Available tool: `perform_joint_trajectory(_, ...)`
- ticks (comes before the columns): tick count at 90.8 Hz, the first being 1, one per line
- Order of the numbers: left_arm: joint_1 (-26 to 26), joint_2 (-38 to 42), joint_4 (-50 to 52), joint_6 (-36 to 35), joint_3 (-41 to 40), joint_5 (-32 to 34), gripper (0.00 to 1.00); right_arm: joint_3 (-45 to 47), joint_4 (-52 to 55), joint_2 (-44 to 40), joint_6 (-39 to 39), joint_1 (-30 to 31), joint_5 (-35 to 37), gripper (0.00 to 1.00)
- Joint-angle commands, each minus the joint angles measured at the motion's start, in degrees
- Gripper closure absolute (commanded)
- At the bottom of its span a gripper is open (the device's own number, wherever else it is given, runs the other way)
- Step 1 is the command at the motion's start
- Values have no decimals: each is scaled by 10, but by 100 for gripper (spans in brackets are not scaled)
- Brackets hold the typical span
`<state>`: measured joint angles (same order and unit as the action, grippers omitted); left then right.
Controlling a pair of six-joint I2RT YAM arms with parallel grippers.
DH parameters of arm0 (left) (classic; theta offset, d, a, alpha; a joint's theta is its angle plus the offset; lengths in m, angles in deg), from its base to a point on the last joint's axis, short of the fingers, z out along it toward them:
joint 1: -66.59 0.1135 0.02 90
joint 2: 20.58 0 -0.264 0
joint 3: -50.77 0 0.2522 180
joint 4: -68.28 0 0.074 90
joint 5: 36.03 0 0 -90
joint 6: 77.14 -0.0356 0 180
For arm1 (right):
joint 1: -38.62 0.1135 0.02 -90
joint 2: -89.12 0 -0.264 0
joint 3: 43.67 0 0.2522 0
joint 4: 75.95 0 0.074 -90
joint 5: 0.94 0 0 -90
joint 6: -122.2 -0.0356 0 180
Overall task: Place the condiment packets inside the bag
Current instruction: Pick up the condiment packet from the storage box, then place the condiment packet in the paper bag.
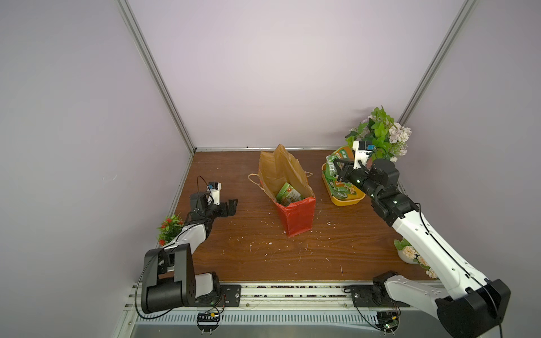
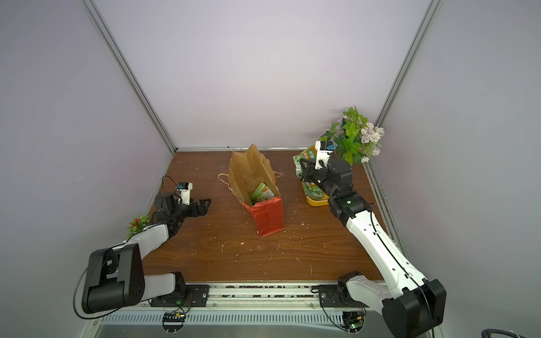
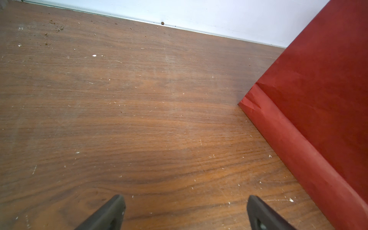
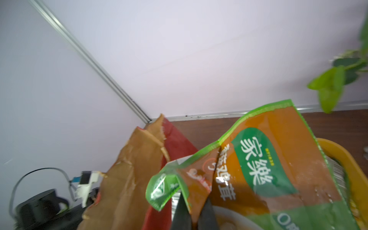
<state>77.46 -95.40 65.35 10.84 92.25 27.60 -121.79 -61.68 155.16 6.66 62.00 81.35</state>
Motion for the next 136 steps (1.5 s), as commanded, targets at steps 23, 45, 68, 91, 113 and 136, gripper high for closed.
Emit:
perform_joint_trajectory(23, 6, 6, 6, -8, -3, -1, 2, -178, 20, 121, 39, 132, -38, 90)
perform_joint_trajectory(45, 6, 9, 6, -9, -4, -1, 1, -265, 73, 225, 71, 185, -14, 89)
perform_joint_trajectory(68, 6, 12, 6, -9, -4, -2, 2, -286, 92, 273, 77, 188, -3, 84)
perform_joint_trajectory(91, 6, 12, 6, -10, -5, -3, 1, -286, 94, 263, 87, 187, 19, 66)
perform_joint_trajectory(113, 6, 12, 6, -9, -5, -2, 1, -259, 95, 205, 104, 186, 84, 58)
perform_joint_trajectory(136, 6, 13, 7, -9, -5, -3, 2, -156, 73, 111, 85, 124, 159, 36)
